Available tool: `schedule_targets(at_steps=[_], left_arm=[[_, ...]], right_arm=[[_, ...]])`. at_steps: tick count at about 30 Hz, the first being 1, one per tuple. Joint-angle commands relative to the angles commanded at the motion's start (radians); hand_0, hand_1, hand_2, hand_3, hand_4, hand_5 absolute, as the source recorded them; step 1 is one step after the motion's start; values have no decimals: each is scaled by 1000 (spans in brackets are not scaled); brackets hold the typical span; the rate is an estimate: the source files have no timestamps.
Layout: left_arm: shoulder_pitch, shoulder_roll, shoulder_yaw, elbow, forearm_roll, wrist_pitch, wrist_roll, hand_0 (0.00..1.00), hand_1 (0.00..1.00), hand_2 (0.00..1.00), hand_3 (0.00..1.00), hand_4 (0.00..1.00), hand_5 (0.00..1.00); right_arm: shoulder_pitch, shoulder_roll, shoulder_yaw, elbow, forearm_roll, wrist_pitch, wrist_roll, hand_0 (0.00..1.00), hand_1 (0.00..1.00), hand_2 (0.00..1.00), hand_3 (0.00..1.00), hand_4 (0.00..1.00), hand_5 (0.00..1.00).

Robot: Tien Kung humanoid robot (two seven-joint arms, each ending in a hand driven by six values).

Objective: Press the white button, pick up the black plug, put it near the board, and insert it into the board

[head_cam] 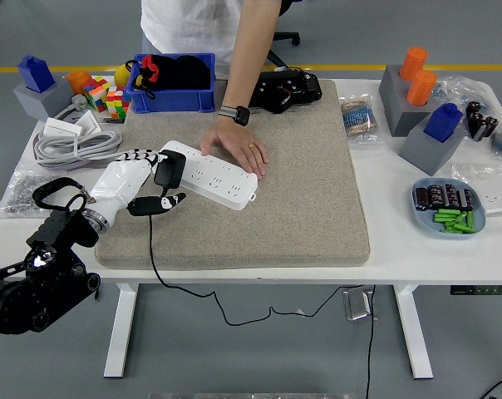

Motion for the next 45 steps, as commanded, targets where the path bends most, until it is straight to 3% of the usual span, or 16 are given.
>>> schedule_targets(at_steps=[25,35,36,45], left_arm=[[-118,-70,102,99,-23,-30,36,941,938,849,807,814,626],[-101,-60,122,110,-70,-51,59,927,926,836,801,813,624],[-98,-58,119,108,-70,-49,57,881,891,811,786,812,624],[-83,-37,-1,32,-52,3,10,893,909,835,810,813,623]], right_arm=[[6,-1,-5,1,4,0,1,794,764,792,775,797,586],[4,0,-3,-1,1,0,0,794,764,792,776,797,586],[4,0,-2,-1,1,0,0,794,764,791,775,797,586],[5,0,-1,3,0,0,2,794,763,791,776,797,586]])
